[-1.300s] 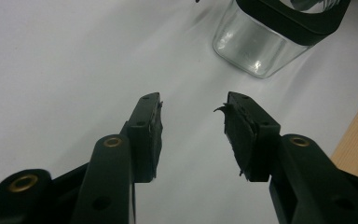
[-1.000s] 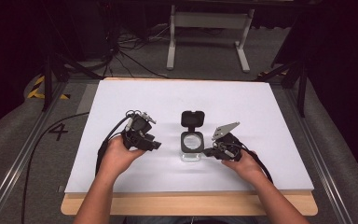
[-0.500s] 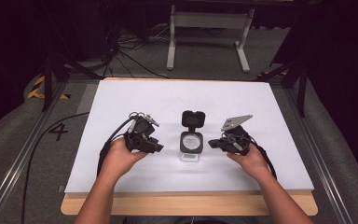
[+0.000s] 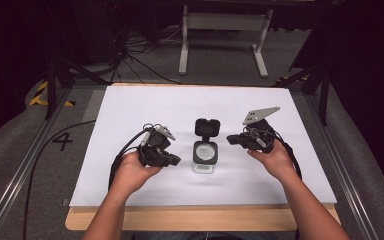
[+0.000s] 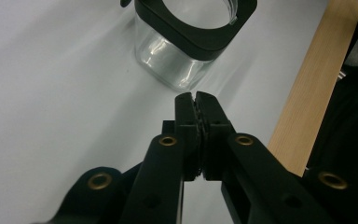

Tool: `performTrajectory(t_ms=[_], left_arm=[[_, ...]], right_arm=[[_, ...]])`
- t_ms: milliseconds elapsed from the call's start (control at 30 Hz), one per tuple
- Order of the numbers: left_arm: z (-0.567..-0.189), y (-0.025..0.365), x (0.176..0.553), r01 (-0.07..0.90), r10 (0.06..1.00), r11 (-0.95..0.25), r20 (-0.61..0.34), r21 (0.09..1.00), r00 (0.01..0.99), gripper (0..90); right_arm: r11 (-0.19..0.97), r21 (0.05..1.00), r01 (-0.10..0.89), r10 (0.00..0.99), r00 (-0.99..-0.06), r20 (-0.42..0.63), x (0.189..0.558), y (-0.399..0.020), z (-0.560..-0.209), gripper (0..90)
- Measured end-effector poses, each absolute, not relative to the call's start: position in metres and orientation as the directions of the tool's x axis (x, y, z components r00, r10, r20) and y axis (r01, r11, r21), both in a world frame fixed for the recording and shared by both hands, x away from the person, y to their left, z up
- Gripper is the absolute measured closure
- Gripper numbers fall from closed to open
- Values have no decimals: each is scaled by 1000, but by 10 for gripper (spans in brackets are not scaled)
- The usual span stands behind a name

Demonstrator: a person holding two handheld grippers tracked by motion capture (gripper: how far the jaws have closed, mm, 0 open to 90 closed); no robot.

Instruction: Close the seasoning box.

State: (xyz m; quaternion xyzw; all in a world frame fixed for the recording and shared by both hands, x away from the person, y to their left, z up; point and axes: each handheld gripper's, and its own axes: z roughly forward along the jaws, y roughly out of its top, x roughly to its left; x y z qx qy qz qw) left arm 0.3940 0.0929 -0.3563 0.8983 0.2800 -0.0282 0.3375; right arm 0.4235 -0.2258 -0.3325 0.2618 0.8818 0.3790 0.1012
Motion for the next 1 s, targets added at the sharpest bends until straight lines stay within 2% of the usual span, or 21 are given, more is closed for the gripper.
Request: performTrajectory(t_ms=[500, 1000], left_arm=[[-363, 73, 391, 500, 436, -632, -263, 592, 861, 898], [-376, 55, 391, 489, 414, -642, -269, 591, 870, 899]], right_arm=[[572, 737, 359, 518, -855, 15, 439, -200, -284, 894], [599, 712, 366, 520, -854, 2, 467, -173, -266, 894]])
